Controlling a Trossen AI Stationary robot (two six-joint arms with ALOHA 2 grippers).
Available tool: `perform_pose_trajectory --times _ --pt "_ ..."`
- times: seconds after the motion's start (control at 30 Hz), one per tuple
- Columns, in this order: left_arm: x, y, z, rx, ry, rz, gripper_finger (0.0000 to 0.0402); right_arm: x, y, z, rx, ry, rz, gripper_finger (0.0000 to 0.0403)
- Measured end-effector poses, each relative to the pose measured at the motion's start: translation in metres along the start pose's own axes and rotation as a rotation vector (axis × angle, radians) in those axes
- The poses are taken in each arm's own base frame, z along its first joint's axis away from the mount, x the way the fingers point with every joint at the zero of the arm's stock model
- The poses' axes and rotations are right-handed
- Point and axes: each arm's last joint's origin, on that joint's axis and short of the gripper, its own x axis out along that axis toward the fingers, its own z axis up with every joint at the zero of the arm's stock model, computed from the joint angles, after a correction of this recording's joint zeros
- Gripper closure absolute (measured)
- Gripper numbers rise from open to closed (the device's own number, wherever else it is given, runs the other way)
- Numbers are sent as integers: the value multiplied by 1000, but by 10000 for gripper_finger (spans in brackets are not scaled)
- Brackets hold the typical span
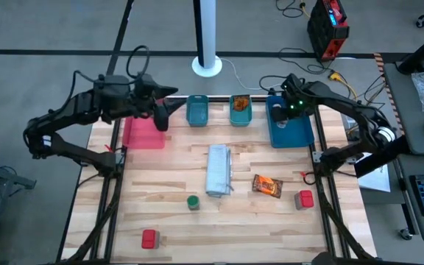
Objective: Sort spices by type
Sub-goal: Put the brown seasoning bottle into the blue bin
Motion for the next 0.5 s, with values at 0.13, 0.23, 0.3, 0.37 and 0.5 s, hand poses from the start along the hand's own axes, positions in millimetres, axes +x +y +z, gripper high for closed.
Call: perform_pose_trajectory --times 0.13,0.23,0.3,0.37,0.5 --pt "-6 4 -5 -46 -8 36 155 8 0 3 8 21 -9 244" --pt "-5 5 -6 -51 1 40 155 16 1 8 5 10 -24 244" --pt "-4 4 -7 -50 3 40 155 20 1 11 0 10 -24 244" --pt "-3 4 -7 -49 5 41 155 23 2 14 -17 -7 -17 244" --pt "-1 4 -9 -37 19 46 155 28 1 12 -38 -8 -16 244"
